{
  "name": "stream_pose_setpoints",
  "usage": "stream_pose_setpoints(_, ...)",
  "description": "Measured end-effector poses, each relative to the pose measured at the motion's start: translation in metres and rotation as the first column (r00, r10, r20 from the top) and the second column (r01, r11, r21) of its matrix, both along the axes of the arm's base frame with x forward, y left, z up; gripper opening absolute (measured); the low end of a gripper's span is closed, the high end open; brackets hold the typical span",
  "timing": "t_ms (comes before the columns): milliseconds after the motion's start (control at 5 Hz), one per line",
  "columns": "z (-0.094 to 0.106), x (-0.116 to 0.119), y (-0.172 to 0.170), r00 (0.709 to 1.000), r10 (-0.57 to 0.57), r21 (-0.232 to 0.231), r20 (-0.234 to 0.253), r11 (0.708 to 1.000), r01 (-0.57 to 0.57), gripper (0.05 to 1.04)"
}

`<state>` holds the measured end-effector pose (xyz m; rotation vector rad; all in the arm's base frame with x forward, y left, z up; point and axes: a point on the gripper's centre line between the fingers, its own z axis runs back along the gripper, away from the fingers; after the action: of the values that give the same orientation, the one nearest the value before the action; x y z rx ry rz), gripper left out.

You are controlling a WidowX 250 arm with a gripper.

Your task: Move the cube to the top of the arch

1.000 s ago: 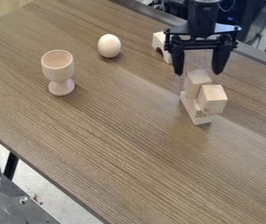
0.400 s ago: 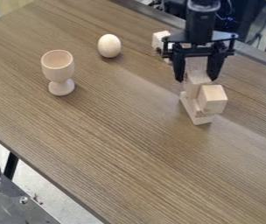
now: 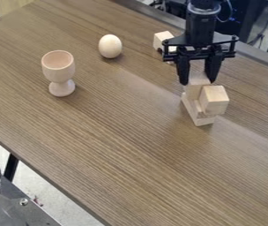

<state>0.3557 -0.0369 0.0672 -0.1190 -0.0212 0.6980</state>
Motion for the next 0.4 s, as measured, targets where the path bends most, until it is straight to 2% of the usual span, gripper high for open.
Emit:
stream_pose_setpoints(200, 0.006, 0.003, 0.005, 1.000, 0.021, -0.009, 0.021, 1.000, -0.021, 0.560)
stream_pose_setpoints(400, 0.027, 0.019, 0.020, 0.995, 0.062, -0.023, 0.081, 0.998, -0.060, 0.560)
